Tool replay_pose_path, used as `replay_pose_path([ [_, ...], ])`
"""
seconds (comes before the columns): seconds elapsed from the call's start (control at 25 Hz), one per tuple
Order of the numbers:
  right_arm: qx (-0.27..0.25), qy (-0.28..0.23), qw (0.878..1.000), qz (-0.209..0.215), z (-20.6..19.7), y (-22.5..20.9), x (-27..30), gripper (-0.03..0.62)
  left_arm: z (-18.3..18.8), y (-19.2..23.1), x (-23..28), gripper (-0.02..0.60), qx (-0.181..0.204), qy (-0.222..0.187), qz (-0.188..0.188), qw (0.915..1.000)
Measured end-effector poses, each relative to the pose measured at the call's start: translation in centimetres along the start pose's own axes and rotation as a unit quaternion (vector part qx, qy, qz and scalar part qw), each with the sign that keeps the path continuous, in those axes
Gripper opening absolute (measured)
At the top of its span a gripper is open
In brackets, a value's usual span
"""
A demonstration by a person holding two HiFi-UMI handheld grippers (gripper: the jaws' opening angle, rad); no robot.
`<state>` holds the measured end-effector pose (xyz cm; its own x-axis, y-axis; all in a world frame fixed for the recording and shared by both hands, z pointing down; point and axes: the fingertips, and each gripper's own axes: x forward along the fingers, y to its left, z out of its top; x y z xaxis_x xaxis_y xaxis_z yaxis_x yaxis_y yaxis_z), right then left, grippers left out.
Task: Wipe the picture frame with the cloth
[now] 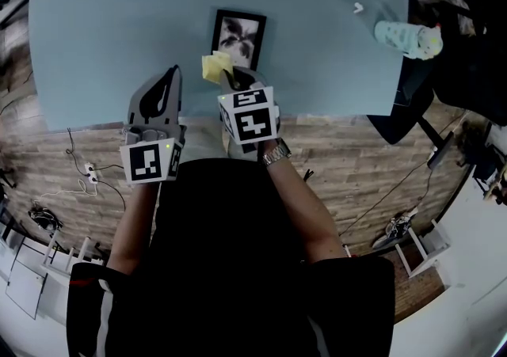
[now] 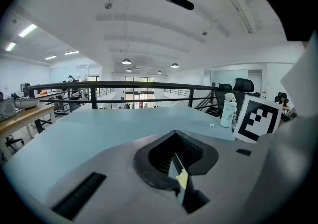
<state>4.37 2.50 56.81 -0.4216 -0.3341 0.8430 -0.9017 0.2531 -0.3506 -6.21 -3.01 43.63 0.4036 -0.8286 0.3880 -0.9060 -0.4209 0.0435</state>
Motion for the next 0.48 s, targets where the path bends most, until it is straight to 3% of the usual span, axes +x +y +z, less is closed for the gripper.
replay_pose_path([
  [0.48,0.015,-0.002,1.0,-0.025,-1.9,-3.9,-2.2,0.036,0.3,-2.5,-0.2,0.0,0.004,-0.007,-0.003,1.0],
])
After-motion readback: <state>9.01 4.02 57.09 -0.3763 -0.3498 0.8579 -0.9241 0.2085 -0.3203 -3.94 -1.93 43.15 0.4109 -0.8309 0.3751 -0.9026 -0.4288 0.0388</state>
